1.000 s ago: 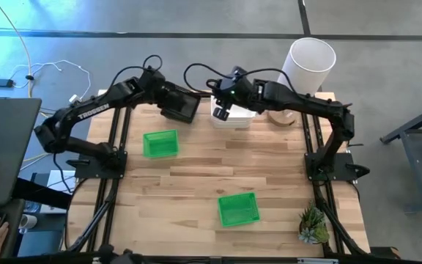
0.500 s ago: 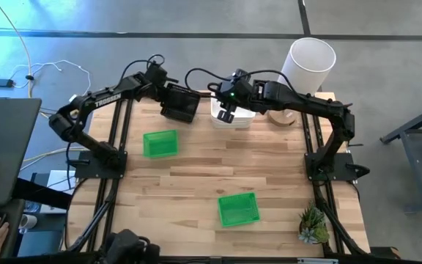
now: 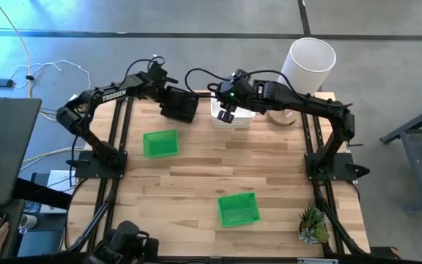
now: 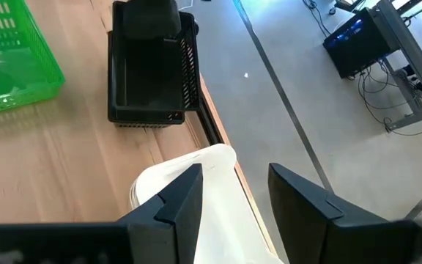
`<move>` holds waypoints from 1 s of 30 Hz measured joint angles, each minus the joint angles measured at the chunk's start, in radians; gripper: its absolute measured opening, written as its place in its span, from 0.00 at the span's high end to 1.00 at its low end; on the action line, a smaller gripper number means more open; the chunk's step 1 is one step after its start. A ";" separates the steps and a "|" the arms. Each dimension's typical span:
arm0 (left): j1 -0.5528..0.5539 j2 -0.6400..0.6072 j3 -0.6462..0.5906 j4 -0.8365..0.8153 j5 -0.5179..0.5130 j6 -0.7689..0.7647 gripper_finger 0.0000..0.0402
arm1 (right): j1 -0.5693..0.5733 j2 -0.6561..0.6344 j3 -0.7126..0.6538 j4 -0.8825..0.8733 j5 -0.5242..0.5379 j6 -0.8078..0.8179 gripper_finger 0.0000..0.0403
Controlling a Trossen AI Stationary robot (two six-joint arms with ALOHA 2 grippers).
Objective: Stack baskets on shelf by color
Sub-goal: Stack the bottom black bin on the stacked black bins
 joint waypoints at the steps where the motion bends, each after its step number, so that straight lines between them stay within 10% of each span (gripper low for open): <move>1: 0.000 0.006 0.000 0.000 0.000 0.000 1.00 | 0.000 0.000 0.000 0.000 -0.001 0.000 0.64; 18: -0.001 0.101 0.000 0.011 -0.001 -0.002 0.99 | 0.000 0.000 0.000 0.000 -0.001 -0.002 0.64; 30: -0.009 0.104 0.000 0.026 0.000 -0.016 0.80 | 0.000 0.000 0.000 0.000 0.000 0.000 0.64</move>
